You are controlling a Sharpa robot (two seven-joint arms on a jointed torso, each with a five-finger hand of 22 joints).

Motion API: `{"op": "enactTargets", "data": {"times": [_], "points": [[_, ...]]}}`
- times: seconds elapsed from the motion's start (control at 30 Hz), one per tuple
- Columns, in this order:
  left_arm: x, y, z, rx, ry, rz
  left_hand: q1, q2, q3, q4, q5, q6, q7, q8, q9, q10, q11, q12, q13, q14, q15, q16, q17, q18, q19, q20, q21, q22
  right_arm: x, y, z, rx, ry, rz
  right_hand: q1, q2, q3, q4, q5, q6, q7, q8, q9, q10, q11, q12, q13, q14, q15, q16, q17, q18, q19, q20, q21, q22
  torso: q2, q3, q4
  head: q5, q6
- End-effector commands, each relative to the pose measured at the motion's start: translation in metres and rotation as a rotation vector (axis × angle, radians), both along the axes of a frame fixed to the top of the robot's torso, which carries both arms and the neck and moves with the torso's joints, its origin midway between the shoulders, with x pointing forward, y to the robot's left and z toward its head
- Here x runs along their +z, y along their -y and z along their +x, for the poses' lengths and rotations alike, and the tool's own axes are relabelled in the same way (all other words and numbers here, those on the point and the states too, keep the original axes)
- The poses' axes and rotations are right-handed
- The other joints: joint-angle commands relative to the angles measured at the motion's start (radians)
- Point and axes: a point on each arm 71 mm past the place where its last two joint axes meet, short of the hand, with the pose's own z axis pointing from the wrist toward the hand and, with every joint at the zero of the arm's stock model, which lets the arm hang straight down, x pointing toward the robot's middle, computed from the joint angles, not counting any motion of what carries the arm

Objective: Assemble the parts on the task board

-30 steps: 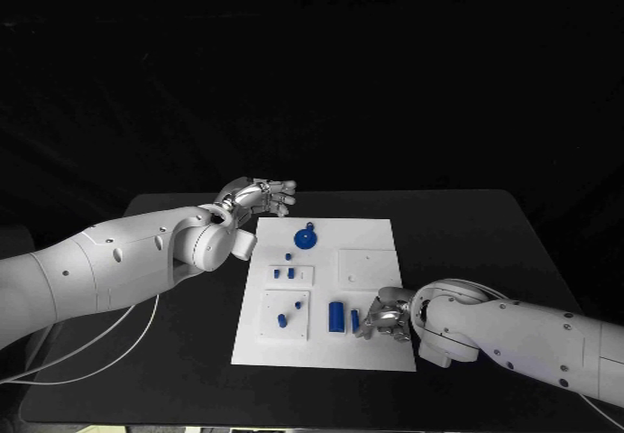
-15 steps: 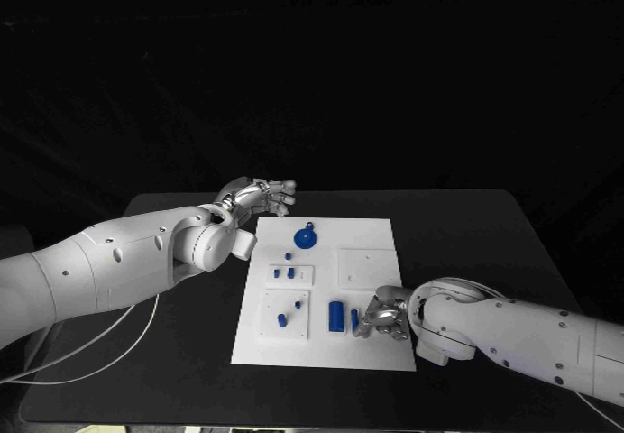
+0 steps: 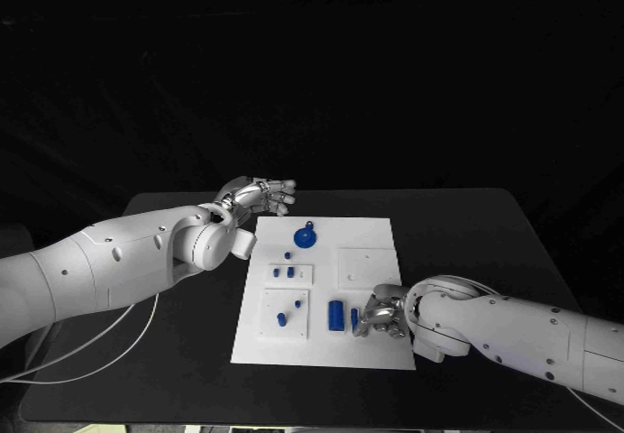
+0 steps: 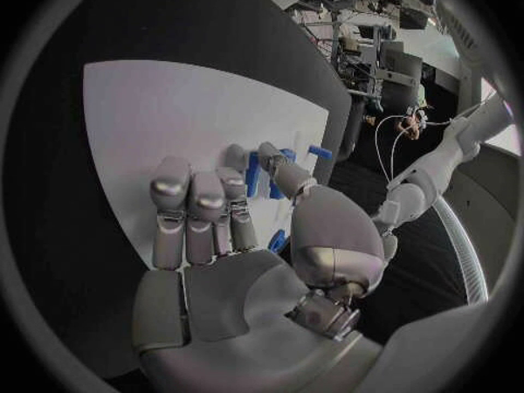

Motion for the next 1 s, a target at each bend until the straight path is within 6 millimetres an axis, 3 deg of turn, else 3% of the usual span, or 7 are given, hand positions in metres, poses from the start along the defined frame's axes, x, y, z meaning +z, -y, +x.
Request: {"op": "enactTargets", "data": {"times": [0.03,0.37,0.53,0.73,0.8,1.0], "points": [[0.001,0.002,0.0,-0.013,0.0,-0.01,-0.004,0.008,0.002,0.006,0.004,-0.002,-0.001,0.003,-0.001,-0.005,0.0,0.001,-0.001,0.002,0.004,-0.006,0.002,0.008,0.003,0.005,-0.005,0.001,-0.012,0.009,-0.003,-0.024,-0.019,-0.062,0.006,0.0,0.007,0.002,-0.003,-0.002,0.008,-0.006,-0.041,0.009,-0.001,-0.004,0.001,-0.001,-0.003,-0.006,0.001,0.082,-0.004,0.005,0.003,0.013,0.0,0.0007,0.0001,0.0,-0.001],[0.001,0.001,-0.001,-0.014,0.0,-0.009,-0.002,0.008,0.003,0.006,0.005,-0.002,-0.001,0.004,-0.001,-0.005,0.0,0.001,-0.001,0.002,0.004,-0.006,0.002,0.008,0.003,0.005,-0.006,0.002,-0.014,0.01,-0.003,-0.024,-0.03,-0.074,0.013,0.01,0.024,0.0,-0.002,0.001,0.007,-0.007,-0.043,0.012,-0.002,-0.004,0.002,0.0,-0.003,-0.006,0.0,0.082,-0.005,0.009,0.004,0.014,0.0,0.0005,-0.0003,0.001,-0.002],[0.001,0.002,0.0,-0.014,0.0,-0.01,-0.002,0.008,0.003,0.005,0.006,-0.002,-0.002,0.004,-0.001,-0.005,-0.001,0.001,-0.001,0.002,0.004,-0.006,0.003,0.008,0.003,0.005,-0.006,0.002,-0.014,0.012,-0.004,-0.028,-0.025,-0.07,0.01,0.003,0.028,0.002,-0.002,0.002,0.008,-0.008,-0.044,0.012,-0.001,-0.004,0.002,0.0,-0.003,-0.006,0.0,0.082,-0.005,0.01,0.004,0.014,0.0,0.0002,-0.0003,0.001,-0.002],[0.001,0.0,0.0,-0.01,0.001,-0.008,-0.001,0.008,0.003,0.005,0.006,-0.002,-0.001,0.004,-0.001,-0.005,0.0,0.001,-0.001,0.002,0.004,-0.007,0.003,0.008,0.003,0.005,-0.006,0.002,-0.013,0.021,-0.005,-0.051,-0.033,-0.037,-0.014,-0.046,0.013,0.003,0.022,-0.001,0.009,-0.012,-0.048,0.011,0.001,-0.006,0.002,0.001,-0.002,-0.007,-0.001,0.082,-0.003,0.014,0.005,0.013,-0.001,0.0002,0.0002,0.0,-0.002],[0.001,0.0,0.0,-0.007,0.003,-0.007,-0.001,0.008,0.003,0.005,0.006,-0.002,-0.001,0.004,-0.001,-0.005,0.0,0.001,-0.001,0.002,0.004,-0.007,0.003,0.008,0.003,0.005,-0.006,0.002,-0.012,0.025,-0.007,-0.065,-0.042,-0.01,-0.029,-0.079,-0.004,0.005,0.044,-0.007,0.012,-0.015,-0.05,0.008,0.003,-0.008,0.002,0.0,-0.001,-0.008,-0.002,0.082,-0.003,0.014,0.004,0.012,-0.001,0.0,-0.0007,0.001,0.0],[0.001,-0.004,0.002,0.004,0.009,-0.004,-0.002,0.006,0.002,0.005,0.006,-0.002,-0.001,0.004,-0.002,-0.005,0.0,0.001,-0.001,0.002,0.004,-0.007,0.004,0.007,0.003,0.005,-0.006,0.003,0.006,0.03,0.0,-0.084,-0.022,0.085,-0.056,-0.163,-0.029,0.033,0.005,-0.039,0.022,-0.032,-0.055,-0.008,0.012,-0.011,0.004,-0.004,0.007,-0.015,-0.005,0.082,-0.009,0.009,-0.007,0.006,-0.002,-0.001,-0.0028,-0.004,0.012]]}}
